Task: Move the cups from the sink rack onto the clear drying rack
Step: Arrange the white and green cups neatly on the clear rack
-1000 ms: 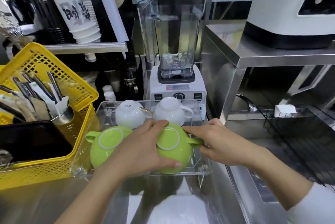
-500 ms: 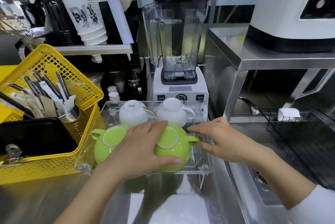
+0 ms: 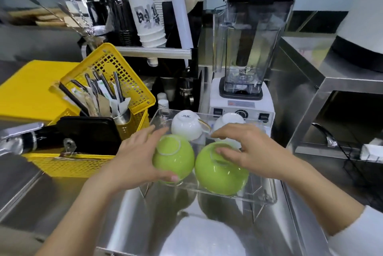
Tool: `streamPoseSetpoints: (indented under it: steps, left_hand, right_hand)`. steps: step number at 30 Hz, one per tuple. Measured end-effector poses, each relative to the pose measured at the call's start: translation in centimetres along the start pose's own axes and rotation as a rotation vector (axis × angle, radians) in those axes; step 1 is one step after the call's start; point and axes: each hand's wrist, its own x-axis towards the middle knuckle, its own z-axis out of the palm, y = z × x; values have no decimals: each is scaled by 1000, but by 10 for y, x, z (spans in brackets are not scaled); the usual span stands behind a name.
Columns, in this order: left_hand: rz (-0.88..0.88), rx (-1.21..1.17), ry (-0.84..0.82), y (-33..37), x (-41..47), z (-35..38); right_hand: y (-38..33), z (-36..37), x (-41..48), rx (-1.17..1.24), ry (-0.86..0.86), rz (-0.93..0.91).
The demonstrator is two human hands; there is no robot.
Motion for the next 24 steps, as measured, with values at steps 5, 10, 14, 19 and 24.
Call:
streamPoseSetpoints:
  steps: [5, 10, 14, 19, 24]
  left_hand:
    - [-7, 19, -1, -11, 12, 15]
    - [106, 101, 45, -12, 17, 20]
    - [194, 73, 7, -12, 20, 16]
    - [245, -5, 118, -15, 22, 20]
    - [335, 24, 260, -18, 20, 23]
  right_hand:
    - [-15, 15, 23, -67, -159, -11]
    - [-23, 26, 41, -32, -273, 44]
    - [-27, 34, 48, -88, -390, 90]
    - [-25, 54, 55, -312, -441, 100]
    - [-23, 61, 56, -314, -304, 35]
